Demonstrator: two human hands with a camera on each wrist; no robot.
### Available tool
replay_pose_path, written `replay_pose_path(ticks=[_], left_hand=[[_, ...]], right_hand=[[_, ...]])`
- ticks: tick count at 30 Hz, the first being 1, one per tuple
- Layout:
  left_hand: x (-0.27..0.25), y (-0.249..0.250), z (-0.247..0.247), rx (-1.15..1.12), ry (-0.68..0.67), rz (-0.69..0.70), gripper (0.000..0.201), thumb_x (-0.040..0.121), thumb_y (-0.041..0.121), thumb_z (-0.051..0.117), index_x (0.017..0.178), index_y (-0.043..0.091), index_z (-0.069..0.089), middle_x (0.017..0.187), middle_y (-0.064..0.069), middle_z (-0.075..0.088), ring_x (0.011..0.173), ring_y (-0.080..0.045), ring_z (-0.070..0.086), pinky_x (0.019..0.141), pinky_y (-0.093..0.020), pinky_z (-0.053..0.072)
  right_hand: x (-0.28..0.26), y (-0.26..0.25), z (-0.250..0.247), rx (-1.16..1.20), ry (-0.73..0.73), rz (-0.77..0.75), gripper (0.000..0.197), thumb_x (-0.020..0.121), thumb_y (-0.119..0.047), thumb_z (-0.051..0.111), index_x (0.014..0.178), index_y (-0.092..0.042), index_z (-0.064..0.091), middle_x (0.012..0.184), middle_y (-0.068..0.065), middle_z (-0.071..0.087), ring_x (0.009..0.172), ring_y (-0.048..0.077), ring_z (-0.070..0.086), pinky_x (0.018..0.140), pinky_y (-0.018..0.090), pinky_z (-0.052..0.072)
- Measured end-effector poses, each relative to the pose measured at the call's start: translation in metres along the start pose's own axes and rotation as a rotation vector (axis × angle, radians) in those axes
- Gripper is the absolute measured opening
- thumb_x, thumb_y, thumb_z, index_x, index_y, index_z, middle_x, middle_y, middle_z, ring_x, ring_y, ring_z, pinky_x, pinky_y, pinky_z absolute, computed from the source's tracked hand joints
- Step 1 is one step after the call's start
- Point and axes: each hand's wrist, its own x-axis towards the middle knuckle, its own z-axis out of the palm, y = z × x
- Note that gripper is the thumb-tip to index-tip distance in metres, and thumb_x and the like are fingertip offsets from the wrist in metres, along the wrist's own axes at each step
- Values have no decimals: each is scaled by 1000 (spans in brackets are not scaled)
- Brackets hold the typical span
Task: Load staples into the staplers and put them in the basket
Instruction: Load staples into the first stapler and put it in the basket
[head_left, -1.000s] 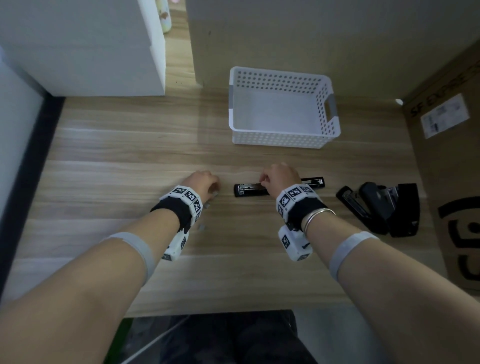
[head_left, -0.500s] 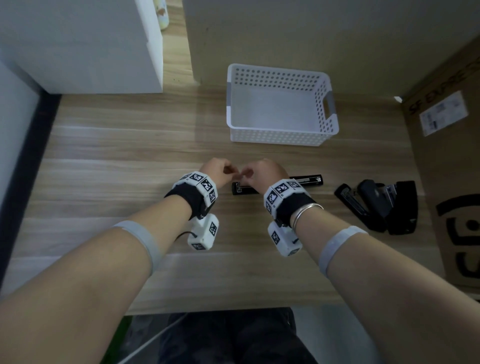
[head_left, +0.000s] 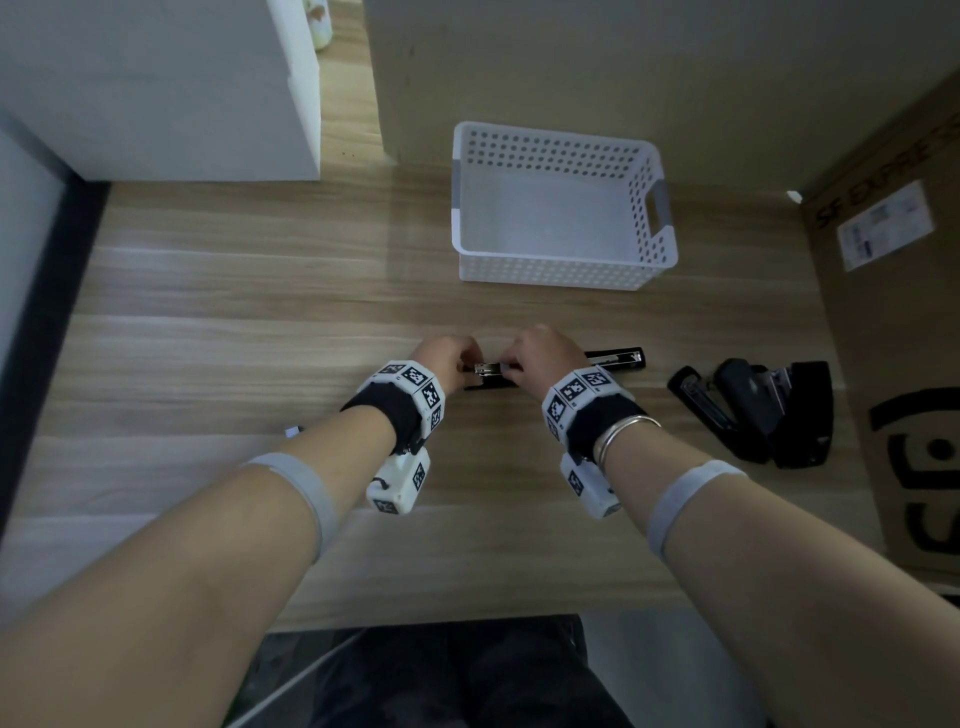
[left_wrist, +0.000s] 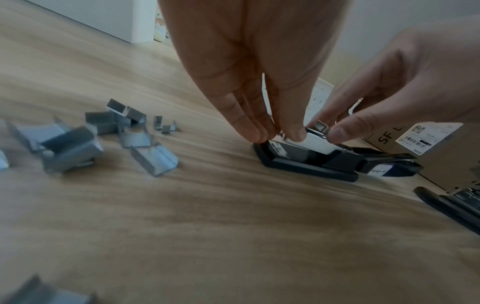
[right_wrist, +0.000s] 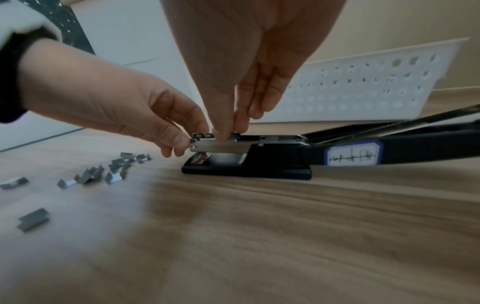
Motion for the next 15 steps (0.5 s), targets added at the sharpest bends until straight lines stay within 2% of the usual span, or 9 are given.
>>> replay_pose_path(ticks=[4,9,12,15], left_hand=[[1,0,2,23,11,7,29,82,14,67,110,6,63,112,-14,68,102,-28,62,84,-28,47],[3,0,0,19,-9,1,29,82,16,67,109,7,63,113,-13,67,103,-26,62,83,-26,46],[3,-1,0,9,-6,2,29,82,14,67,110,7,62,114,-13,67,104,-26,61,83,-25,44],[3,-1,1,13,-2,5,29,82,14,67,109,7,62,113,-13,67,103,-26,61,82,-25,44]], right_hand=[[5,-1,1,-24,-31,-10,28,97,-24,50,111,-14,71,111,7,64,109,26,51,86,37,46],[16,1,2,54,-106,52,23,92,-30,59,107,-20,73,107,8,66,108,25,53,85,34,42],[21,0,3,130,-99,106,23,92,-28,58,109,-22,73,110,7,69,110,25,57,93,34,45],[20,2,5,116,-42,141,20,90,-29,61,105,-23,74,108,5,70,107,25,60,94,36,49]])
